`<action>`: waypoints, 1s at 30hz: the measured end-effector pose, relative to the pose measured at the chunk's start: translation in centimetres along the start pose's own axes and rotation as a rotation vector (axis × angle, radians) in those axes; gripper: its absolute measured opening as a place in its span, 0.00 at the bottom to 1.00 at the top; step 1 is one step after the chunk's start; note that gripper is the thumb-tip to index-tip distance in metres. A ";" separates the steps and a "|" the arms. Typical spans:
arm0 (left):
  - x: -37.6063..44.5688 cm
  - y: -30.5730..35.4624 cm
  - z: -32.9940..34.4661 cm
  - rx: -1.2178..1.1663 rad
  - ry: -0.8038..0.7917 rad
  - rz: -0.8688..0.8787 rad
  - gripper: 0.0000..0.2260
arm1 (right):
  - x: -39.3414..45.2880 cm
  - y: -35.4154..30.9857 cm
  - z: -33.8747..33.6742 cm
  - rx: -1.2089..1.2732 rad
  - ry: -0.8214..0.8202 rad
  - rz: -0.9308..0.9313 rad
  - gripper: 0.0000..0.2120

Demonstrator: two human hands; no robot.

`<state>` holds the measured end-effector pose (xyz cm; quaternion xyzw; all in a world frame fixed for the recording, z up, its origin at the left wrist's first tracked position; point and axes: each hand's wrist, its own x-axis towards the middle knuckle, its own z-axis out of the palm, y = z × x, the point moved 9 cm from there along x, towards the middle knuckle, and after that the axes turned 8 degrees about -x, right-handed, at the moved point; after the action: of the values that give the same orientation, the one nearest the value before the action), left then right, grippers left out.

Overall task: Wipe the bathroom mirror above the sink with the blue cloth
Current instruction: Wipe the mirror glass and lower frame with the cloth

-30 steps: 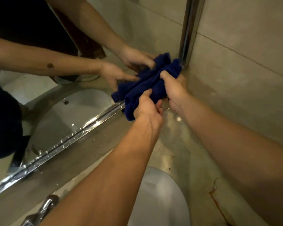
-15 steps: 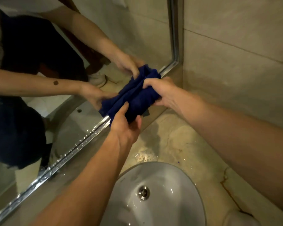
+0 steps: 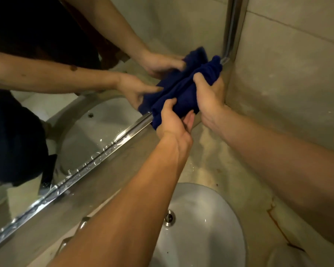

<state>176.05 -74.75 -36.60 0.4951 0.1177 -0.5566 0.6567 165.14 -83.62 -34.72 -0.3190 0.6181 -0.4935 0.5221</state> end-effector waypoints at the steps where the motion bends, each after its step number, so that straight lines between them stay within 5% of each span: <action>1: -0.3 0.6 -0.9 0.000 -0.011 0.016 0.14 | -0.8 0.3 0.5 0.001 -0.012 -0.006 0.17; 10: -3.9 8.0 -12.3 0.101 0.087 0.157 0.11 | -10.2 4.2 7.2 -0.213 -0.301 -0.017 0.22; 14: -4.4 8.8 -12.4 0.011 0.122 0.232 0.12 | -9.7 3.6 7.0 -0.332 -0.379 0.027 0.22; 22: -3.3 5.3 -6.3 0.018 0.072 -0.071 0.02 | -4.8 1.1 3.5 -0.338 -0.137 -0.021 0.31; 30: -3.2 6.5 -9.3 0.006 0.050 0.047 0.12 | -9.0 2.0 4.9 -0.240 -0.176 -0.053 0.25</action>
<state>184.10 -66.25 -35.45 0.5136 0.1209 -0.5287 0.6649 172.30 -76.19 -33.50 -0.4374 0.6159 -0.3999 0.5191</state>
